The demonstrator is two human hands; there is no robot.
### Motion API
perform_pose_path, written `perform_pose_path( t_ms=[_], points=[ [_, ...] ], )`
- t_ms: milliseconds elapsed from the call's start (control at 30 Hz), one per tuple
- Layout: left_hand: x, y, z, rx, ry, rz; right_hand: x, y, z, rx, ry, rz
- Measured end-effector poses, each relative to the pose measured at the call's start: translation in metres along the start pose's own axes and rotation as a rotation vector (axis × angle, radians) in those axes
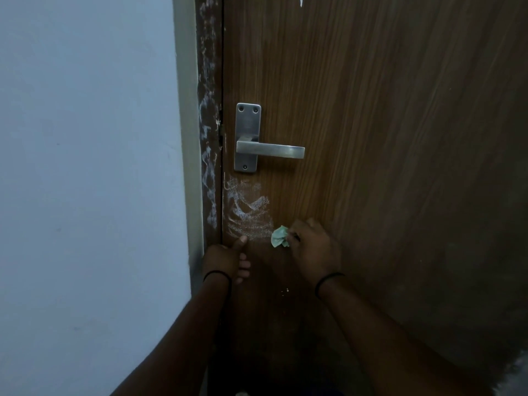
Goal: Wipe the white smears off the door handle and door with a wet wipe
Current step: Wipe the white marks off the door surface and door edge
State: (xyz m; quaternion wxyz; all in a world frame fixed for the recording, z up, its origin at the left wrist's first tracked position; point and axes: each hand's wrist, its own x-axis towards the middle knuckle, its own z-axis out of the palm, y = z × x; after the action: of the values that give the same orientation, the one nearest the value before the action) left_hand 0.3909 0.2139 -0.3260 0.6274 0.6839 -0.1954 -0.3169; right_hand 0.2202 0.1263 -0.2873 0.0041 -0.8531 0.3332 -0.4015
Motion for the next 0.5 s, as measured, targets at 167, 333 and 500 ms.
perform_pose_path(
  t_ms=[167,333,500],
  points=[
    [-0.001,0.000,0.000,-0.007,0.032,0.045,0.009,0.002,-0.011,0.113,0.159,0.066],
    [-0.002,0.005,-0.003,-0.037,0.041,0.098,0.010,-0.015,0.003,0.083,0.012,-0.091],
    [-0.002,-0.001,-0.011,-0.006,0.052,0.110,0.000,0.000,0.014,0.159,0.096,-0.021]
  ],
)
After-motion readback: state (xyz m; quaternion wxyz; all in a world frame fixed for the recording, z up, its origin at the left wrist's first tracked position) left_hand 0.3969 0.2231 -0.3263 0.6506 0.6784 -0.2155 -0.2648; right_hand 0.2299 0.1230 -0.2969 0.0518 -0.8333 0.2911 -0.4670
